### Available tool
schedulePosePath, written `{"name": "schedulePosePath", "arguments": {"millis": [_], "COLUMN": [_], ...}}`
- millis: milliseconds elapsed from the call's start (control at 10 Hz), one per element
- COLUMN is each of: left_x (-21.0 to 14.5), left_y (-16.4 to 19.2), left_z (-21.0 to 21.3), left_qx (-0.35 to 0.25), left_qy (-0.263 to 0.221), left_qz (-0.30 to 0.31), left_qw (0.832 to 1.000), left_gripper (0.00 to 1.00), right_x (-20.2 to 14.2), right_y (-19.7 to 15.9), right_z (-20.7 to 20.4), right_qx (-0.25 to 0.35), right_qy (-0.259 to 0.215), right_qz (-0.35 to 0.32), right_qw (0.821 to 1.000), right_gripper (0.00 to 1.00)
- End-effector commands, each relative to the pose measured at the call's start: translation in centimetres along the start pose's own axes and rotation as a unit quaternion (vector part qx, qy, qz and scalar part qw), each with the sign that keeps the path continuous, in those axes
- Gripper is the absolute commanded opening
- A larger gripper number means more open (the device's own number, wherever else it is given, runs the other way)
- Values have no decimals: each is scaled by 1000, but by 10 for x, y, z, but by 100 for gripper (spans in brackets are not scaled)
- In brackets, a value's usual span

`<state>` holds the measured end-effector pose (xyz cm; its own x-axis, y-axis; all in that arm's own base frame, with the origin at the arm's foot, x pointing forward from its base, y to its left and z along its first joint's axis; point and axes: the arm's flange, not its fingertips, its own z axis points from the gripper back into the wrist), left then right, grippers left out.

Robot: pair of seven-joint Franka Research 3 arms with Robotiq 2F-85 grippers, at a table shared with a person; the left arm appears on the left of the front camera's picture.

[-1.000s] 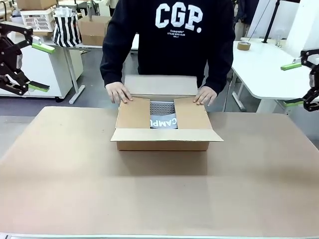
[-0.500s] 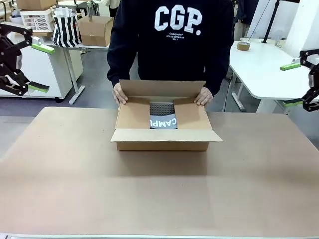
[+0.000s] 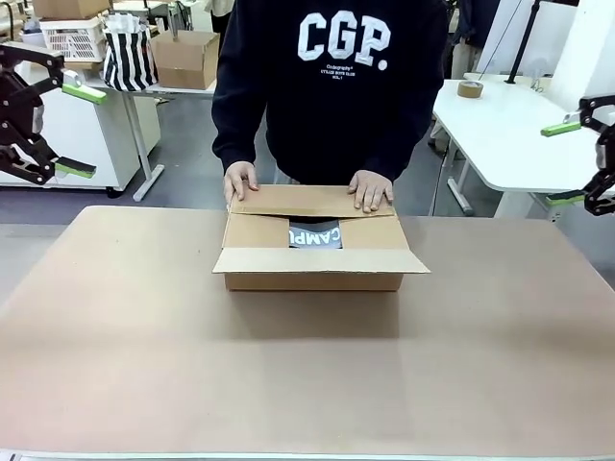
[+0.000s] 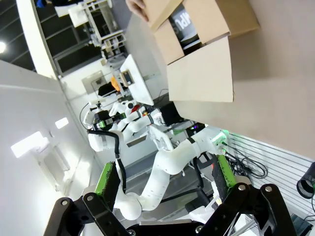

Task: Pack the gift set into the box.
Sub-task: Press and hold the closed box until the human finishes sealing it.

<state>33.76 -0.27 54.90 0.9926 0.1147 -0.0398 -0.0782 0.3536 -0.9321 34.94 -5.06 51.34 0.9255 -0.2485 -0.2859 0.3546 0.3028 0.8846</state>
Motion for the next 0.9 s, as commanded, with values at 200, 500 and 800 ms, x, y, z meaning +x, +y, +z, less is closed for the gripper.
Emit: {"name": "schedulePosePath", "arguments": {"millis": [200,500,800], "left_x": [0,0,0], "left_y": [-4,-4,-4], "left_z": [1,1,1], "left_qx": [-7,-7,-7], "left_qy": [2,2,2], "left_qz": [1,1,1], "left_qw": [1000,1000,1000], "left_gripper": [100,100,100], "right_x": [-1,-1,-1], "right_y": [2,2,2], "right_z": [3,3,3], "right_qx": [-3,-3,-3], "right_qy": [4,4,4], "right_qz": [1,1,1], "right_qw": [1000,1000,1000], "right_gripper": [100,100,100]}}
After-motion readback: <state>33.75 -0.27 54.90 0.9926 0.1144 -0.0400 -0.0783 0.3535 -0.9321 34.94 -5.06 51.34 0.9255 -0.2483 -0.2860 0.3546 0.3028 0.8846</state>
